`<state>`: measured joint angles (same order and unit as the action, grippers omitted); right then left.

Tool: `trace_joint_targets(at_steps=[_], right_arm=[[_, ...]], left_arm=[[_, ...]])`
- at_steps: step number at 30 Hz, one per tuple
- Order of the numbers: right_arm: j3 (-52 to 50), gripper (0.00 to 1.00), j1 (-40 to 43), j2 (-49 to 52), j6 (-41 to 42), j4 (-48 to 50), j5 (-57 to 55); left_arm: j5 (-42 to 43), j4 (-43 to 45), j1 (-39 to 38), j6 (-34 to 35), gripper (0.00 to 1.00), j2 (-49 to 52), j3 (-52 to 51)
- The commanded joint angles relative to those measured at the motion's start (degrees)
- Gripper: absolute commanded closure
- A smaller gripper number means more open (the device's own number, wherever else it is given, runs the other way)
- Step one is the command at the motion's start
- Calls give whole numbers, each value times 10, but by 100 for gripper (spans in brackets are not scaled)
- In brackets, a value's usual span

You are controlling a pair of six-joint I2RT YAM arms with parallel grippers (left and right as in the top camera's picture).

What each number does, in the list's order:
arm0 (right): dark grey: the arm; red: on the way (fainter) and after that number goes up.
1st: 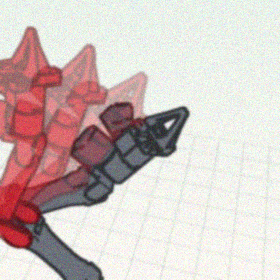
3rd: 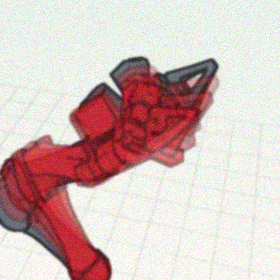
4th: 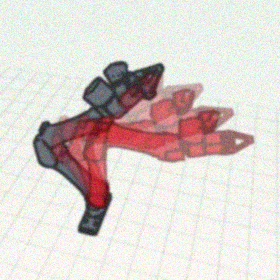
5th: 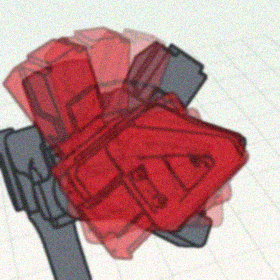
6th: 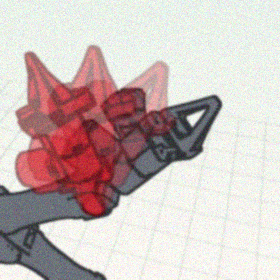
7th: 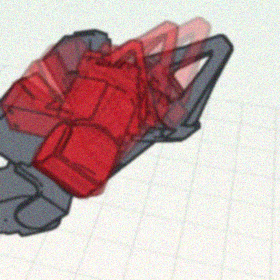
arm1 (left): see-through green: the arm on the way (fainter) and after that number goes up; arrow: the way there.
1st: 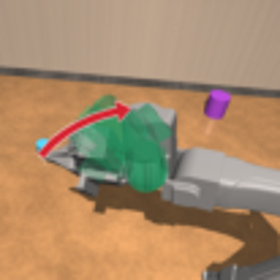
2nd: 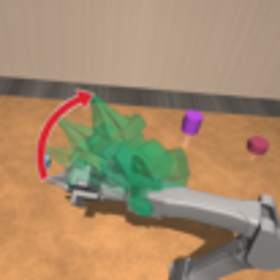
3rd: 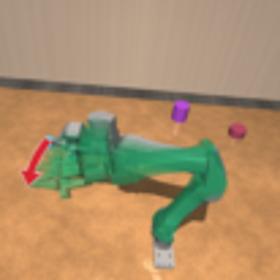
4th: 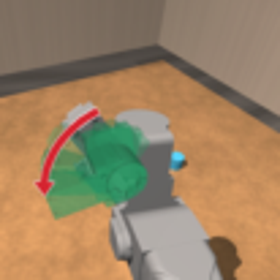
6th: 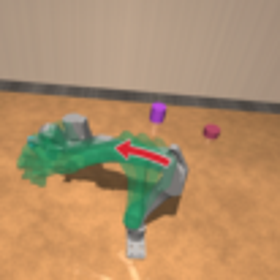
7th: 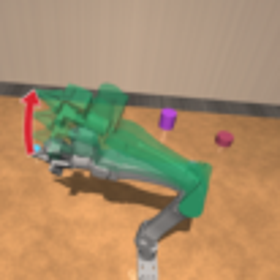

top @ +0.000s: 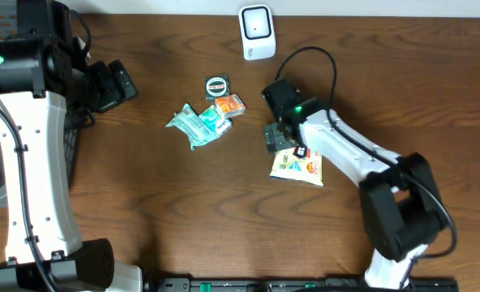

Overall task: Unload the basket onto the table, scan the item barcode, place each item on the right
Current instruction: 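Grasp the yellow snack bag edge and lift it with the right gripper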

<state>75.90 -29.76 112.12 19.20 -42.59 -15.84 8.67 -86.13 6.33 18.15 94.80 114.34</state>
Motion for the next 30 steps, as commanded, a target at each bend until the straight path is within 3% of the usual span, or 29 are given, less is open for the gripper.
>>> trace_joint_targets(at_steps=[1,2,3,5,6,12,14,19,23,30], right_arm=[[-10,1,-4,53,21,-5,-49],[-10,1,-3,65,25,-7,-48],[-10,7,0,79,31,-11,-46],[-10,26,1,86,31,-15,-35],[-10,41,1,87,31,-16,-21],[22,81,12,56,28,-48,36],[49,99,29,31,-4,-64,95],[92,99,105,-43,-108,-68,383],[90,99,200,-64,-224,-77,714],[23,99,263,-53,-361,-106,1021]], left_arm=[[-3,-2,1,-1,2,-5,5],[-3,-2,1,-1,2,-5,5],[-3,-2,1,-1,2,-5,5],[-3,-2,1,-1,2,-5,5],[-3,-2,1,-1,2,-5,5],[-3,-2,1,-1,2,-5,5],[-3,-2,1,-1,2,-5,5],[-3,-2,1,-1,2,-5,5],[-3,-2,1,-1,2,-5,5],[-3,-2,1,-1,2,-5,5]])
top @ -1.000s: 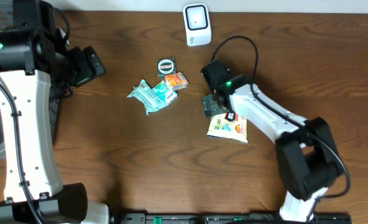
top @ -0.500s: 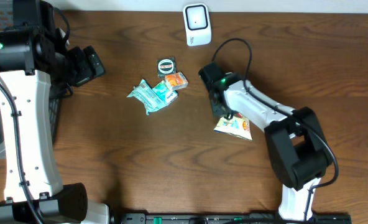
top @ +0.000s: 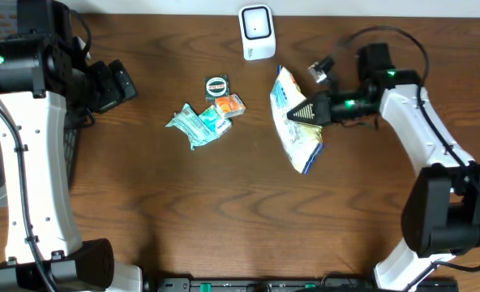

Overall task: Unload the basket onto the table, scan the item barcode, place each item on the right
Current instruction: 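Grasp the yellow snack bag edge and lift it with the right gripper, then raise the yellow bag up to the white scanner face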

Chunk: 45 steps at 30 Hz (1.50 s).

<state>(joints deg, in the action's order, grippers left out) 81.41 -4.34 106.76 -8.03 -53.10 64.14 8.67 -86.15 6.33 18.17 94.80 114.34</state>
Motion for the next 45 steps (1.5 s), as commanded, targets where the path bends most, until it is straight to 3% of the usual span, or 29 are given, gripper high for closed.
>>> trace_joint_targets(at_steps=[1,20,23,24,28,29,32,38,41,45], right_arm=[[-43,99,11,0,-91,3,239],[-85,99,11,0,-85,35,228],[-84,99,-7,0,80,104,26],[-80,99,-24,0,182,149,-108],[-23,98,-71,0,222,219,-294],[16,99,-102,0,224,228,-439],[61,99,-155,4,221,265,-641],[147,99,-188,80,165,364,-738],[231,99,-189,167,74,426,-746],[288,99,-195,237,-12,501,-836]], left_arm=[[-3,-2,1,-1,2,-5,5],[-3,-2,1,-1,2,-5,5],[-3,-2,1,-1,2,-5,5],[-3,-2,1,-1,2,-5,5],[-3,-2,1,-1,2,-5,5],[-3,-2,1,-1,2,-5,5],[-3,-2,1,-1,2,-5,5],[-3,-2,1,-1,2,-5,5],[-3,-2,1,-1,2,-5,5],[-3,-2,1,-1,2,-5,5]])
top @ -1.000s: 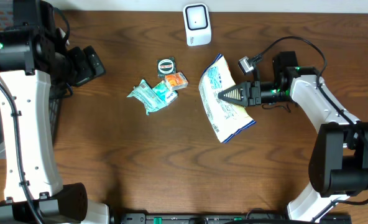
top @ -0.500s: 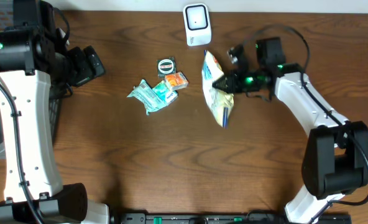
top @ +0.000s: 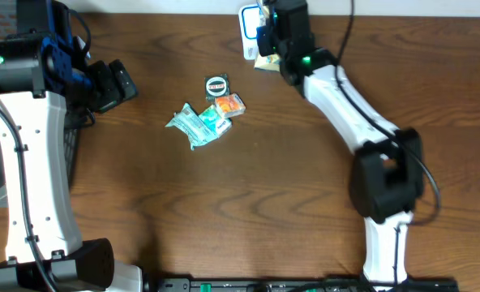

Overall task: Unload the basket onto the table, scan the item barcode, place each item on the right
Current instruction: 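Raise the yellow bag up to the white scanner face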

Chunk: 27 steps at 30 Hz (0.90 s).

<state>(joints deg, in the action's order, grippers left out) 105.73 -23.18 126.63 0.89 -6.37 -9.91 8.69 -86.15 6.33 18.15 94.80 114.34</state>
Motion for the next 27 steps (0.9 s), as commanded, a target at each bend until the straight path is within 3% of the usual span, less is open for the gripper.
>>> trace_joint_targets(at_steps=[1,4,9,14,18,21,25,27], right_arm=[[52,99,-10,53,-140,63,-101],[52,99,-21,74,-193,137,-97],[52,99,-32,77,-200,193,-97],[52,99,-40,77,-200,201,-109],[52,99,-43,68,-171,168,-181],[52,85,-43,45,-99,54,-182],[52,39,-37,9,38,-122,-157],[52,37,-37,-12,93,-212,-96]], left_arm=[[-3,-2,1,-1,2,-5,5],[-3,-2,1,-1,2,-5,5],[-3,-2,1,-1,2,-5,5],[-3,-2,1,-1,2,-5,5],[-3,-2,1,-1,2,-5,5],[-3,-2,1,-1,2,-5,5],[-3,-2,1,-1,2,-5,5],[-3,-2,1,-1,2,-5,5]])
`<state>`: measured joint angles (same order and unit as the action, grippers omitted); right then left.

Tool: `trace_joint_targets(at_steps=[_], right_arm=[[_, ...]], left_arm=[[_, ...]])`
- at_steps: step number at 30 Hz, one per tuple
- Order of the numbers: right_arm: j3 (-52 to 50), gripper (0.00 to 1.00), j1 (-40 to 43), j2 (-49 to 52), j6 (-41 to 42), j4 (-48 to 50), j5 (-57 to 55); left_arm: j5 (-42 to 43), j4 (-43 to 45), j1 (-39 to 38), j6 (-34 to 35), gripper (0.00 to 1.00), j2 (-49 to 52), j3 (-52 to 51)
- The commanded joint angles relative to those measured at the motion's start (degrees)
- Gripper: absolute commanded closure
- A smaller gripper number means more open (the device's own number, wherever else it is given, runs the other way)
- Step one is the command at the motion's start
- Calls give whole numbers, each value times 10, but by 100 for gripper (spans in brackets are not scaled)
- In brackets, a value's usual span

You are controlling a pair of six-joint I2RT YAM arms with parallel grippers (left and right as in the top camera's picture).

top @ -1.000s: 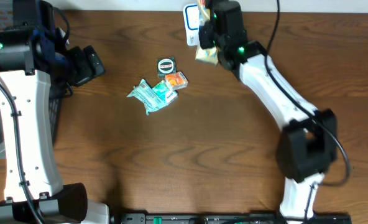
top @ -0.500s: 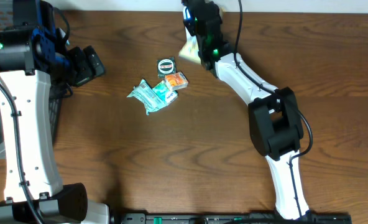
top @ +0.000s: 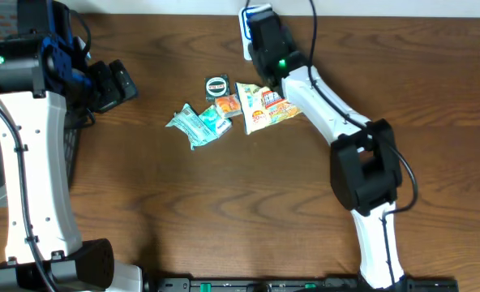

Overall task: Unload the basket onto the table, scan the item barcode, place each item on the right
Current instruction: 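Raise the yellow bag up to the white scanner face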

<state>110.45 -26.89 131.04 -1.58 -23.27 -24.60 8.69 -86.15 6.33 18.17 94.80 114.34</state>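
Note:
A yellow snack bag lies on the brown table, just right of an orange packet. My right arm stretches over the bag's upper edge toward the white barcode scanner, which its wrist mostly hides. The right gripper sits near the top of the bag; its fingers are hidden under the wrist, so I cannot tell whether it holds the bag. My left gripper hangs at the far left, away from all items, its jaws not readable.
A teal wrapper and a small dark square packet with a round label lie left of the orange packet. A dark bin edge runs along the left side under the left arm.
The yellow bag was up at the scanner under my right gripper. It now lies lower on the table beside the orange packet, and the right wrist has shifted slightly left over the scanner.
First my right gripper was on the yellow bag lying at mid-right on the table. Then it held the bag lifted, right of the scanner. Later the bag was at the scanner. Now it rests next to the other packets. The left arm stayed still.

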Motion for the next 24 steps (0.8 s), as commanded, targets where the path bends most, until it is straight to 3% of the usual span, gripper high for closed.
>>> trace_joint_targets(at_steps=[1,6,7,10,20,24], right_arm=[[5,33,1,-66,155,-87,92],[3,27,1,-71,307,-189,127],[0,12,1,-63,362,-208,128],[0,1,-1,-44,432,-204,127],[0,4,2,32,578,-168,147],[0,5,2,34,577,-278,135]], left_arm=[[-3,-2,1,-1,2,-5,5],[-3,-2,1,-1,2,-5,5],[-3,-2,1,-1,2,-5,5],[-3,-2,1,-1,2,-5,5],[-3,-2,1,-1,2,-5,5],[-3,-2,1,-1,2,-5,5]])
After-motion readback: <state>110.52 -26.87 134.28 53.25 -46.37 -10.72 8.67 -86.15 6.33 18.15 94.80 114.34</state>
